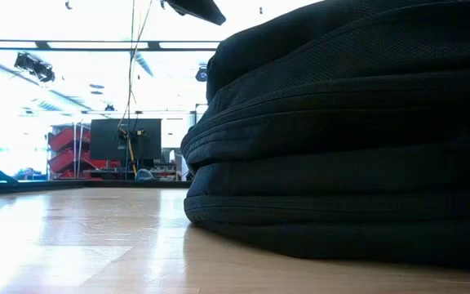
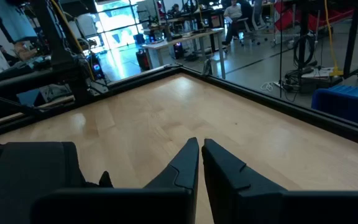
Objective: Unpack backpack
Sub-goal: Open the backpack
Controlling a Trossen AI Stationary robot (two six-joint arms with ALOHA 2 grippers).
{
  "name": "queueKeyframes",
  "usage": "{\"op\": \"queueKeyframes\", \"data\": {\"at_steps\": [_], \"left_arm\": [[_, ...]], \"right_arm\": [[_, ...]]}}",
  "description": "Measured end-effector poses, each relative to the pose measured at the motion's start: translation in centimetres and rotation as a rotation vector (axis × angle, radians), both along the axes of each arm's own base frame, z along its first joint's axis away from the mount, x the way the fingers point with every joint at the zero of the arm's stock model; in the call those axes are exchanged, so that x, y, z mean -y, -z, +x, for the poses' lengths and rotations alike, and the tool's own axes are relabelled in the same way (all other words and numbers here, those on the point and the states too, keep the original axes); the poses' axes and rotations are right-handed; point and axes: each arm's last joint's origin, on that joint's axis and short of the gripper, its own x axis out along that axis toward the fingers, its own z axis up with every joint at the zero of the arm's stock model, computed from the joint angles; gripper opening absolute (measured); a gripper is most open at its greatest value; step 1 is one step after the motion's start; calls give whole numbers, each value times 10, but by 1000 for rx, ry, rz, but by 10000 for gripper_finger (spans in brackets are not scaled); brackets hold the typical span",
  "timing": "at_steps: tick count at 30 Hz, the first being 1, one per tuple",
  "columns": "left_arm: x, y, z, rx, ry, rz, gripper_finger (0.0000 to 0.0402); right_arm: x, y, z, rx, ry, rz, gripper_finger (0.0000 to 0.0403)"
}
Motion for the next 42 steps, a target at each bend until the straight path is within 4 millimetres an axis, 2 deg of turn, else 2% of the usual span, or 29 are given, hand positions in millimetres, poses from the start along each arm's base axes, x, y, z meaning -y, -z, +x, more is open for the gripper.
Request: {"op": "queueKeyframes", "data": {"at_steps": [9,19,23,31,35,38,42], "left_arm": [[6,21,23,1,4,6,1],[8,23,24,-12,54,67,9],[14,26,21,-47,84,77,58],[48,40,15,-100,193,108,223],[62,43,13,-91,214,125,289],[72,42,13,-51,231,126,317],[87,47,18,0,278,133,330]], "right_arm": [[0,0,0,0,0,0,4],[0,0,0,0,0,0,2],[0,0,0,-1,0,0,6],[0,0,0,0,0,0,2],[0,0,0,0,0,0,2],[0,0,0,0,0,0,5],[0,0,0,0,0,0,6]]}}
